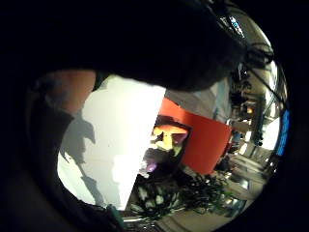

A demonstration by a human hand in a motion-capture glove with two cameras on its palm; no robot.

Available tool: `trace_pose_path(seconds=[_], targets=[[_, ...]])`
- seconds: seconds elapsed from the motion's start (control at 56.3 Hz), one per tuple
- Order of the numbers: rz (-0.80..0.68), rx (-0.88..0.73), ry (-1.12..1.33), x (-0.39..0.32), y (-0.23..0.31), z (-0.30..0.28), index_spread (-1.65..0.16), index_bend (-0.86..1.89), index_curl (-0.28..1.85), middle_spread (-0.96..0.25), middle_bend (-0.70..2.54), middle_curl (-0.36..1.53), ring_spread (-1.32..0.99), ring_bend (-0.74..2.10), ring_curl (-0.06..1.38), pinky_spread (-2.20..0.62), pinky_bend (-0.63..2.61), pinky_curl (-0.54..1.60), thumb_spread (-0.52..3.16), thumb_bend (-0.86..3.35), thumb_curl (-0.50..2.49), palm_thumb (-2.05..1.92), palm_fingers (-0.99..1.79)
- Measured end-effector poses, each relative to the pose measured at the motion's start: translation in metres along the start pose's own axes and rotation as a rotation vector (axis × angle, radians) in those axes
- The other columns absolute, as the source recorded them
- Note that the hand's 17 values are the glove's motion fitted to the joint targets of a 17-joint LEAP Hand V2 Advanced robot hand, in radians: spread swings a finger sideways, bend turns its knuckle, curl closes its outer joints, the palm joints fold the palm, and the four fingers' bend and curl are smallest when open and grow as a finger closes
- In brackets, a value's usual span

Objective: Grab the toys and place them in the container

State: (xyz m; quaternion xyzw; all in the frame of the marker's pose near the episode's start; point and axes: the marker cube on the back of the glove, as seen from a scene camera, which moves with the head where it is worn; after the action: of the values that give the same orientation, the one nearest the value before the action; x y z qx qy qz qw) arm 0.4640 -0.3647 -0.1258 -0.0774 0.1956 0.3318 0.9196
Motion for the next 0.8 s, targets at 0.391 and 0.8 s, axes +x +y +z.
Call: trace_pose_path(seconds=[0.391, 0.8], targets=[[0.187, -0.005, 0.3, 0.029, -0.004, 0.02, -0.29, 0.27, 0.37, -0.05, 0.22, 0.24, -0.2, 0.92, 0.34, -0.24, 1.2, 0.42, 1.71, 0.44, 0.35, 0.42, 0.39], [0.077, 0.1, 0.287, -0.025, 0.055, -0.008, -0.31, 0.37, 0.53, -0.28, 0.58, 0.47, -0.33, 1.24, 0.51, -0.37, 1.29, 0.55, 1.66, 0.89, 0.49, 0.52, 0.71]])
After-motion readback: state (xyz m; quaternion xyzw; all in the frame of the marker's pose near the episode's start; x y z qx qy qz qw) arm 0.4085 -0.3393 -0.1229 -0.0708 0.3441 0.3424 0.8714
